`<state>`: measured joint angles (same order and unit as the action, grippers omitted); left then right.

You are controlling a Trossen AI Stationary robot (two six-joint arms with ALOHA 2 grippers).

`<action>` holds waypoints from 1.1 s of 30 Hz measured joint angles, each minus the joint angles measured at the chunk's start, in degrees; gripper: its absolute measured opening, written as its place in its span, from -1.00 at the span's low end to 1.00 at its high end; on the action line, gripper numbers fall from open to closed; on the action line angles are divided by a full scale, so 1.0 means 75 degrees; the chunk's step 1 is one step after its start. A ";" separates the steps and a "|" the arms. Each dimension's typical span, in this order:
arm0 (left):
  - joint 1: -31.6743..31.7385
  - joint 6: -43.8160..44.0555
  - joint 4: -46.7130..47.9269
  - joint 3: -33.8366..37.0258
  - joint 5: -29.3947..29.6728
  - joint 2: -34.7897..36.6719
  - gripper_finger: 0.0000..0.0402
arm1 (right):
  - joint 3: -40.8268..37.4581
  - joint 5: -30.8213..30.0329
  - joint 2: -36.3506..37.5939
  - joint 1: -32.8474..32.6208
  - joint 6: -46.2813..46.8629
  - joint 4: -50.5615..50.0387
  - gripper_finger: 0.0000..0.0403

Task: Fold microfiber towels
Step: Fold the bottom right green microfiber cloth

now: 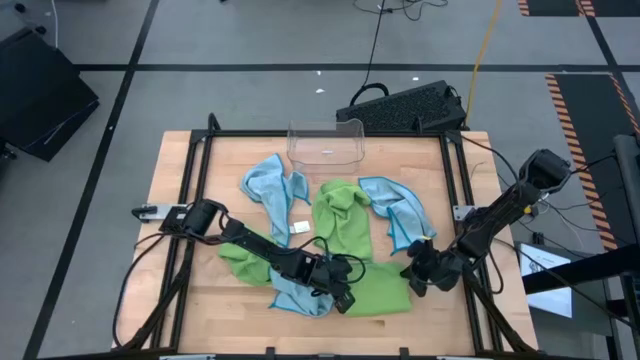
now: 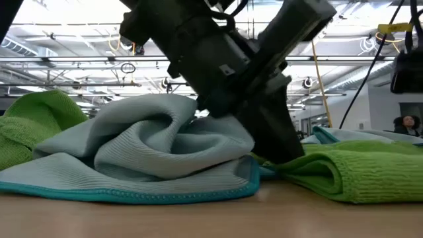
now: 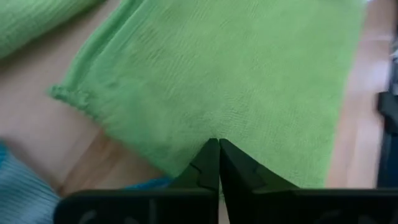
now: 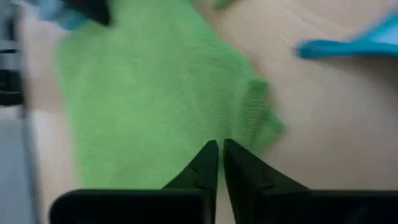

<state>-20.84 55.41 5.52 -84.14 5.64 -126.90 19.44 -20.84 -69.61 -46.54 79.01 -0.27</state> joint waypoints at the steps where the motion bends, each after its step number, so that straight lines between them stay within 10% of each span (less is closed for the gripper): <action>1: -0.0010 -0.0036 -0.0003 0.0000 0.0016 -0.0001 -0.98 | 0.0000 0.0006 -0.0063 0.0000 0.0169 -0.0105 -0.94; 22: 0.0129 -0.0623 -0.1300 0.0003 0.0104 0.0083 -0.85 | 0.0198 -0.0176 0.0859 0.0775 0.0584 -0.0245 -0.95; 33: 0.0420 -0.0845 0.0232 0.0006 0.0477 0.0081 -0.85 | 0.0198 0.1192 0.0419 0.1320 0.0165 -0.0705 -1.00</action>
<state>-17.68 49.08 7.26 -84.09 9.22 -126.30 20.93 -11.90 -66.46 -36.64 80.25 -5.56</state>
